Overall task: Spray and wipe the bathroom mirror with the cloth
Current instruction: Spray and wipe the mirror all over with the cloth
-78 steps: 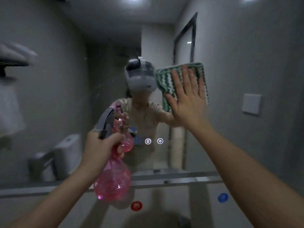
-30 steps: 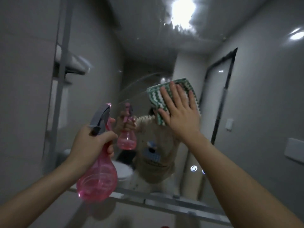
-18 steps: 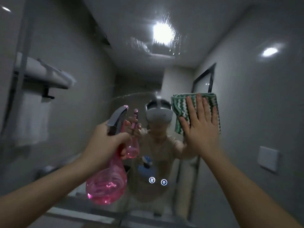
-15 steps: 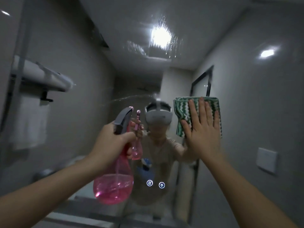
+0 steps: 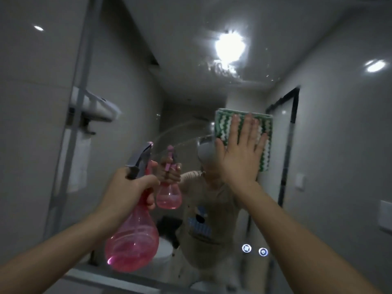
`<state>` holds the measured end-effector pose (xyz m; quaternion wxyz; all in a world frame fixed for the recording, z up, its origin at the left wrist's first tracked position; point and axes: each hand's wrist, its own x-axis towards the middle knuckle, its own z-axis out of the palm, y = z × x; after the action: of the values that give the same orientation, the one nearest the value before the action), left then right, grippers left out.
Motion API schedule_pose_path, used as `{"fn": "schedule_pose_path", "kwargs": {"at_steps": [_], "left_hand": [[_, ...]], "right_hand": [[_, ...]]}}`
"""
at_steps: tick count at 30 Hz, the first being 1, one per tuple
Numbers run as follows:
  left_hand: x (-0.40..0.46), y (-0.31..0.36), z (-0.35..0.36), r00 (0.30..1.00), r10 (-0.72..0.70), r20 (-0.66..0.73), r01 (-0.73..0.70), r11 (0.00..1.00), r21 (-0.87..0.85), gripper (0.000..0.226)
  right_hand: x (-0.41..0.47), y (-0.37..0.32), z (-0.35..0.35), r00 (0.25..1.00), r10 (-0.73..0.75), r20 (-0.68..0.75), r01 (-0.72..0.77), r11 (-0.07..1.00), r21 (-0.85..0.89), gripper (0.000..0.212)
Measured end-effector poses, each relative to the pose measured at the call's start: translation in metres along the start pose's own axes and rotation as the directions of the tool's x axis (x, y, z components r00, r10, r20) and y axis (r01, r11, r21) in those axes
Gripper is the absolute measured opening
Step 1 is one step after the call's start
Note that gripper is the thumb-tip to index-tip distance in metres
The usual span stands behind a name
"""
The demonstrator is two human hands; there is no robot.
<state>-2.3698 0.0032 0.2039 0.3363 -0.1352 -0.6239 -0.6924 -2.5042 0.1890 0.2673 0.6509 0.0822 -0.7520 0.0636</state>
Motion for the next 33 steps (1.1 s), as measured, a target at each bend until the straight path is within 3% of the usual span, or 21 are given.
{"fn": "schedule_pose_path", "kwargs": {"at_steps": [5,7,12,15,18,23,33], "left_hand": [[0.003,-0.016,-0.060,0.998,-0.003,-0.067,0.003,1.000,0.005,0.022],[0.003,-0.021,-0.083,0.996,0.000,-0.091,0.002,1.000,0.021,0.016],[0.000,-0.033,-0.138,0.986,0.018,-0.165,-0.013,0.999,0.035,0.027],[0.001,-0.037,-0.159,0.984,-0.008,-0.179,0.015,0.999,0.039,0.020],[0.006,-0.037,-0.165,0.982,-0.027,-0.185,0.036,0.998,0.043,0.024],[0.013,-0.031,-0.156,0.986,-0.002,-0.169,0.000,1.000,-0.015,0.024],[0.017,-0.012,-0.066,0.995,0.035,-0.096,-0.036,0.999,0.000,0.025]], "right_hand": [[-0.028,-0.103,0.026,0.975,-0.221,-0.017,0.222,0.974,0.037,0.066],[-0.048,-0.140,0.035,0.958,-0.288,-0.001,0.288,0.956,0.064,0.066],[-0.097,-0.206,0.053,0.910,-0.408,0.067,0.403,0.912,0.076,0.065],[-0.112,-0.225,0.058,0.891,-0.445,0.092,0.437,0.895,0.094,0.064],[-0.108,-0.223,0.058,0.872,-0.481,0.091,0.474,0.876,0.088,0.063],[-0.058,-0.192,0.050,0.755,-0.655,0.037,0.653,0.756,0.055,0.058],[0.033,-0.069,0.017,0.921,-0.389,-0.040,0.388,0.921,-0.024,0.061]]}}
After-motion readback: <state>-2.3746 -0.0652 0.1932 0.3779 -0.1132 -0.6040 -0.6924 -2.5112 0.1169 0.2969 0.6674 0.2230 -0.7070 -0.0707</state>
